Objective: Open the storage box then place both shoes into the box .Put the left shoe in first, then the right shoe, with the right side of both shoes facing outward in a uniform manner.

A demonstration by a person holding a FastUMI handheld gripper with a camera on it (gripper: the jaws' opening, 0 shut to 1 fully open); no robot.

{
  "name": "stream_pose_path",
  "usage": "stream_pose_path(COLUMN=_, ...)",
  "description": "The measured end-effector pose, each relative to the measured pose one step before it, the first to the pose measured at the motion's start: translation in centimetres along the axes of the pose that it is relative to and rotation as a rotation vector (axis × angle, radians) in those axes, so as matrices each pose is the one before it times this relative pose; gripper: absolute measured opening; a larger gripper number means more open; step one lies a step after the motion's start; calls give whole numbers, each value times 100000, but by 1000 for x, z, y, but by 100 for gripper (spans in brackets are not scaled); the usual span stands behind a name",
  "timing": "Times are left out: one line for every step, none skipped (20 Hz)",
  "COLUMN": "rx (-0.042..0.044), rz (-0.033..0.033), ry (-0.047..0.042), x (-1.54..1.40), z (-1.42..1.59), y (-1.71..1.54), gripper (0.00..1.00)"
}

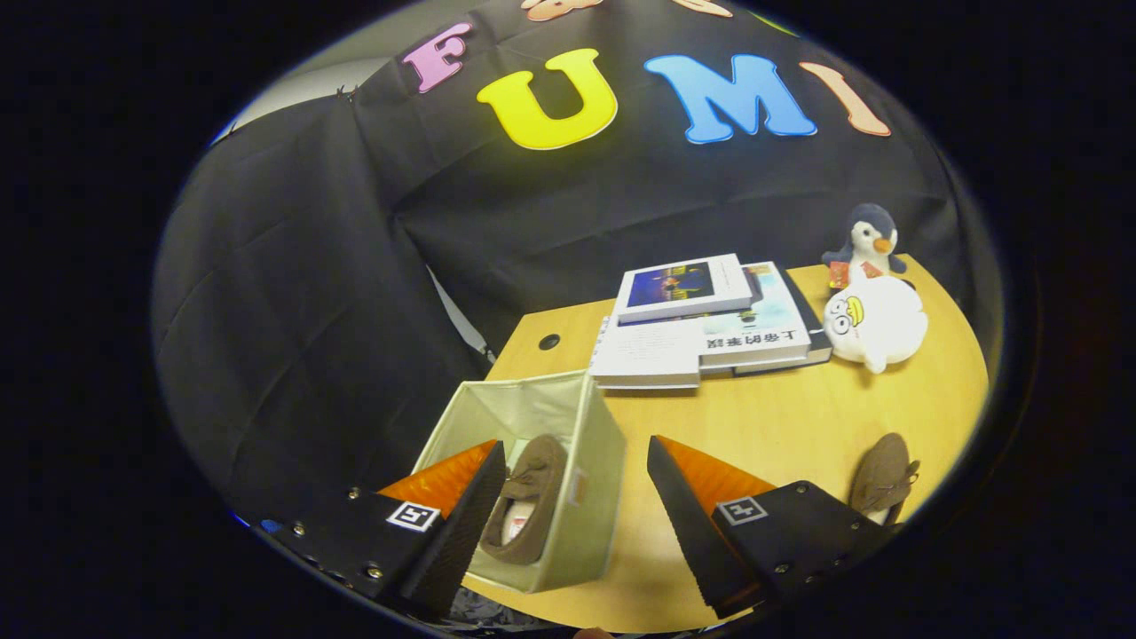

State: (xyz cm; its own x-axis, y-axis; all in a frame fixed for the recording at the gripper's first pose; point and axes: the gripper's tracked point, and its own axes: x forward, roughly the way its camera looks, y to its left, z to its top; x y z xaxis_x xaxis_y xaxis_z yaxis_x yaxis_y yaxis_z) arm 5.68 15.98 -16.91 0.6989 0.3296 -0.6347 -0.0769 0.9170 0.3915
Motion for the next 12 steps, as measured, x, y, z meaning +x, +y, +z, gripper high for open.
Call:
stream_pose_path(rx=80, rz=-1945, ry=-490, x=-669, z=229, y=-1541, gripper=98)
stream_pose_path(rx=434, rz=-1615, ry=-568, x=-722, z=154, y=-1493, gripper=98)
stream_pose_path(rx=527, rz=-1882, ry=-460, x=-651, z=200, y=-1554, gripper=98)
stream_pose_path(rx=501, rz=-2196, ry=-221, x=-583, z=-21, y=-1620, gripper=98)
stream_pose_path(rx=254, rz=-2429, ry=-147, x=-594, z=-37, y=-1650, gripper=98)
stream_pose_path(rx=49, rz=-2355, ry=244, x=-366, z=-75, y=-1661, gripper=98)
stream_pose_path(rx=307, rz=-2091, ry=99, x=-337, z=-33, y=-1625, gripper=98)
stream_pose_path(rx=364, rz=-1653, ry=-17, x=-348, z=-33, y=-1338, gripper=98)
stream_pose_path(rx=377, rz=-1663, ry=-223, x=-195, z=64, y=-1443, gripper=98)
stream_pose_path(rx=249, rz=-1511, ry=-120, x=-248, z=-130, y=-1325, gripper=98)
stream_pose_path(rx=240, rz=-1458, ry=-98, x=-255, z=-118, y=-1298, gripper=98)
stream_pose_path(rx=234, rz=-1496, ry=138, x=-254, z=-296, y=-1237, gripper=98)
